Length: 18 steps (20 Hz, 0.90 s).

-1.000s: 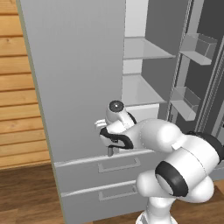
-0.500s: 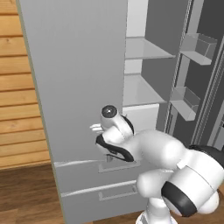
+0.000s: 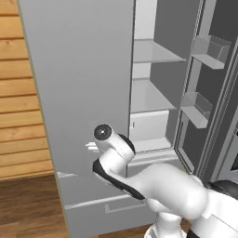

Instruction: Take the strawberry from the fridge and place it on top of the pancake, located on the dining counter.

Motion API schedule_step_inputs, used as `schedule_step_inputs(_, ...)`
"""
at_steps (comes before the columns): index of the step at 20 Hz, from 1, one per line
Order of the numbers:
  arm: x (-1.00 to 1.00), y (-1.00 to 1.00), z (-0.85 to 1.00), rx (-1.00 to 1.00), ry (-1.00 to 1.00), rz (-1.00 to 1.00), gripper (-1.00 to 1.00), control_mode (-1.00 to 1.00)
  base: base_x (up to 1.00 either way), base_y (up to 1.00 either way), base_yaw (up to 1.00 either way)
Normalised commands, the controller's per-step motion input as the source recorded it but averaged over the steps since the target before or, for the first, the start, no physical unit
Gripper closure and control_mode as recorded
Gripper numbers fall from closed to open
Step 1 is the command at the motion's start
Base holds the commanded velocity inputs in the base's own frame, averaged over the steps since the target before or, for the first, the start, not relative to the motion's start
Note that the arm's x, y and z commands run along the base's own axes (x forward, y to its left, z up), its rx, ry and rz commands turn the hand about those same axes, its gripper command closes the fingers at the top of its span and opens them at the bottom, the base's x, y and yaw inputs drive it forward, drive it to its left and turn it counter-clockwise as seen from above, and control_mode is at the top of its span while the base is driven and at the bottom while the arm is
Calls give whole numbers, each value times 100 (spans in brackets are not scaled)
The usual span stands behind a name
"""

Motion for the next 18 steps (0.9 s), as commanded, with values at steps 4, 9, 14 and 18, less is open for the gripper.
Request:
schedule_step_inputs(4,-35,76,0,-2,0,-6,100,-100,0,0,0)
schedule_step_inputs(9,-23,70,0,-3,0,0,100,-100,0,0,0)
schedule_step_inputs(14,-17,80,0,-4,0,-1,100,-100,0,0,0)
schedule_step_inputs(18,-17,89,0,-4,0,-1,100,-100,0,0,0)
